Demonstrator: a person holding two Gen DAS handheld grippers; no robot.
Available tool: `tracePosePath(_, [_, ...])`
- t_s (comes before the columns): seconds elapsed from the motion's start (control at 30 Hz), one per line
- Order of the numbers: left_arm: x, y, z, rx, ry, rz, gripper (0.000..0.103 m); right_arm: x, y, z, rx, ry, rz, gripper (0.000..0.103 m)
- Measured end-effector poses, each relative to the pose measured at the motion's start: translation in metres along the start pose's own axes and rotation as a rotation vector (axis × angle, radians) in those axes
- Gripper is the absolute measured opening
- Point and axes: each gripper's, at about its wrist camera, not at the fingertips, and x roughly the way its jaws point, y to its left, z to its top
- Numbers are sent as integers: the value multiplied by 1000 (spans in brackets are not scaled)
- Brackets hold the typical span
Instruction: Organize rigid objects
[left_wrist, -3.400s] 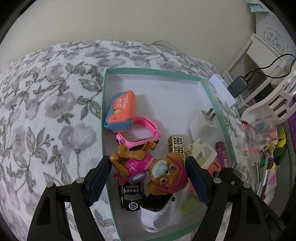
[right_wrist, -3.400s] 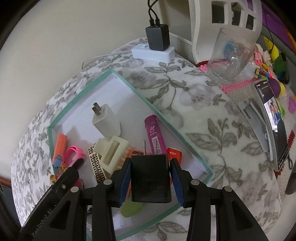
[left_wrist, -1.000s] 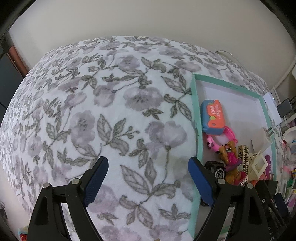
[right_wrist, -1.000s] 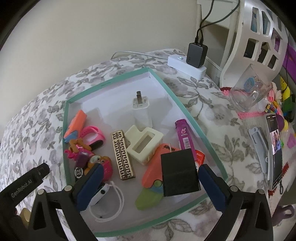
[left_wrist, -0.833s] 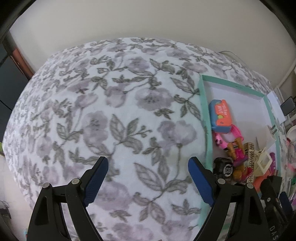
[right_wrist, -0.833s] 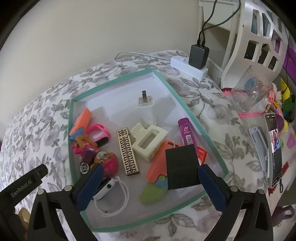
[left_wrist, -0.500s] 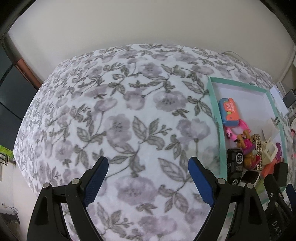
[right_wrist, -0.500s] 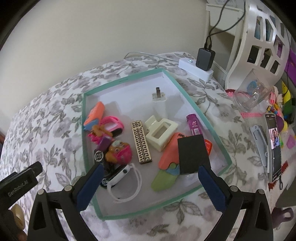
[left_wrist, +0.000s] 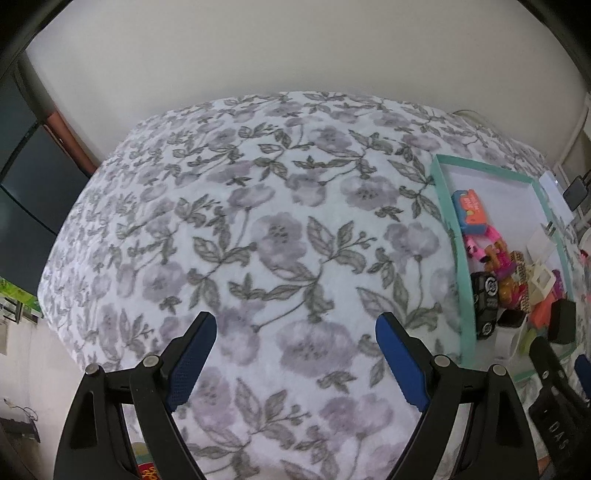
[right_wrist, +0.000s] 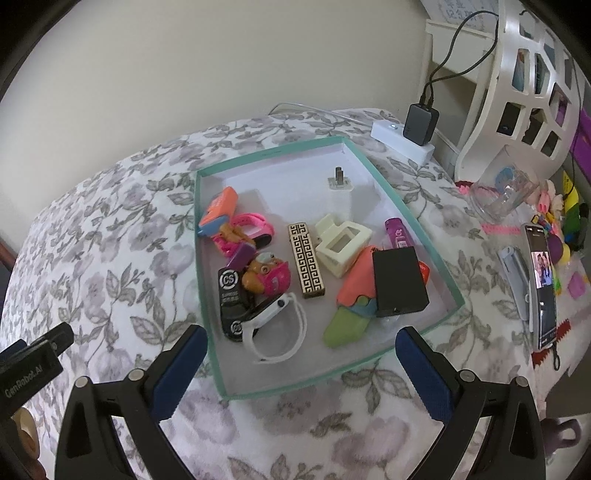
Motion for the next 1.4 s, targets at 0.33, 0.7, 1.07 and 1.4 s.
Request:
tracePosePath(0.33, [-16, 14, -14, 9, -49, 11, 89, -16, 8, -10, -25, -18, 6, 103])
tracePosePath(0.7, [-27, 28, -25, -1, -73, 26, 89, -33, 24, -19, -75, -55, 18, 103])
tracePosePath(1.07, [-32, 33, -35, -2, -89, 29, 89, -48, 25, -24, -69, -96, 18, 103])
tracePosePath(1.4, [-35, 30, -36, 4, -96, 29, 89, -49, 25, -24, -71, -99, 16, 103])
